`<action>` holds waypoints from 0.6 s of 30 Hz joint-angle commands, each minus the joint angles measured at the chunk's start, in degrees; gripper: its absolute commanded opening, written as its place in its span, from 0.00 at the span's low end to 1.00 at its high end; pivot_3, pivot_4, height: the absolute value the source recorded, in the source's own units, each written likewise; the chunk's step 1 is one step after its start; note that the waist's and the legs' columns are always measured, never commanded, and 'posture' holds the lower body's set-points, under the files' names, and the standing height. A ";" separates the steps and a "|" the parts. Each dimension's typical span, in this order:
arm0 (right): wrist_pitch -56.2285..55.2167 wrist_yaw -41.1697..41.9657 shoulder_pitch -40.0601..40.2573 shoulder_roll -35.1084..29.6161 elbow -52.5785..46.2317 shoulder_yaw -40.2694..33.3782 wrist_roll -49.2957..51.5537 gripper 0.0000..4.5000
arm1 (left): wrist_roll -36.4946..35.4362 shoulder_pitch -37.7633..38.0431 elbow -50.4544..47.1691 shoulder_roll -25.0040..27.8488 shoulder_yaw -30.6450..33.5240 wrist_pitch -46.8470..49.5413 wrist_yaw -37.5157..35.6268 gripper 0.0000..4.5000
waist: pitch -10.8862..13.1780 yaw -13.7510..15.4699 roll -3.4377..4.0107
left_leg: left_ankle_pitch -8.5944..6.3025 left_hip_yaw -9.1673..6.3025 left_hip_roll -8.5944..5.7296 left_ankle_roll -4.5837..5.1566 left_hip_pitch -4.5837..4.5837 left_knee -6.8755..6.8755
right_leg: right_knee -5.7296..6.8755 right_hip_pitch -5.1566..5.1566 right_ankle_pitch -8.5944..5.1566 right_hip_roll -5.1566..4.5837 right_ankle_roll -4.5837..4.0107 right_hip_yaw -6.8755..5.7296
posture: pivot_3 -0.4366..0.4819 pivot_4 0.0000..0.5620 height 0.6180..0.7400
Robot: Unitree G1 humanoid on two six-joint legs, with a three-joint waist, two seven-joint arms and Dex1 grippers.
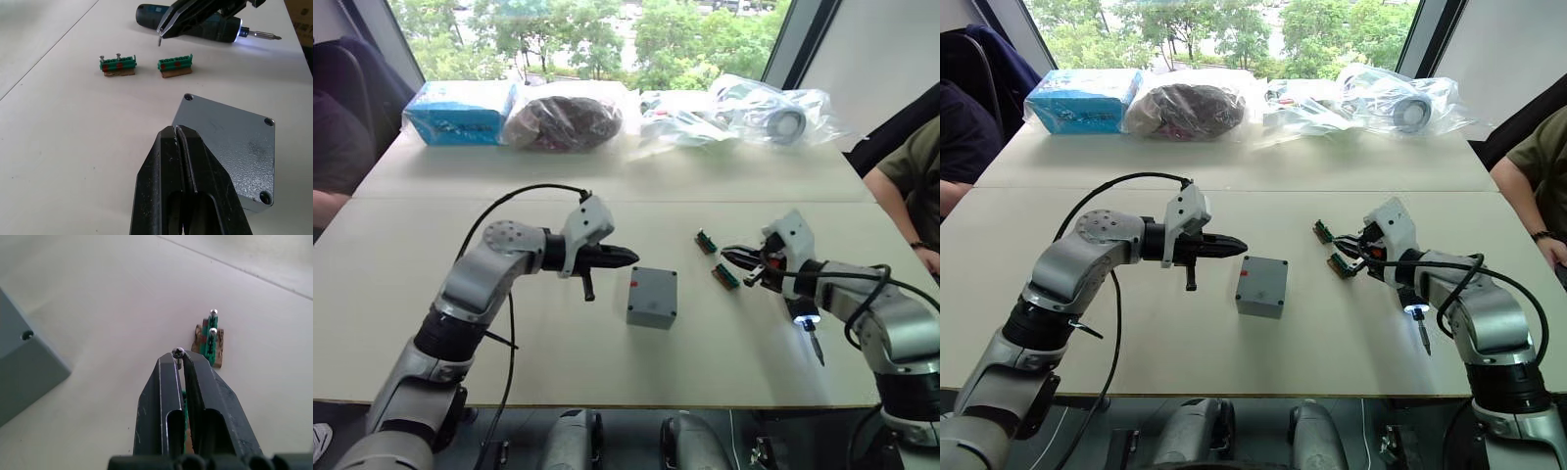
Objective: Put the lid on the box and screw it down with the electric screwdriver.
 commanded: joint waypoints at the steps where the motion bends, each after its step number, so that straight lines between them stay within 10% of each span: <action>1: 4.34 1.04 -1.96 0.91 -7.55 -0.68 6.17 0.02 | 0.13 0.86 0.03 3.46 1.09 -1.63 -2.25 0.00 | 0.00 -0.05 0.00 | 0.00 0.00 0.01 0.00 0.00 -0.01 | 0.00 -0.01 0.00 0.00 0.00 0.00 | 0.48 0.27 1.00; 18: 8.38 -0.89 -0.85 2.33 -12.39 5.78 8.19 0.02 | -1.71 3.77 -3.52 5.81 1.29 -0.58 -2.42 0.00 | 0.00 0.02 0.00 | -0.03 -0.01 -0.02 0.04 -0.02 0.01 | -0.02 0.00 0.00 -0.03 -0.01 0.00 | 0.48 0.27 1.00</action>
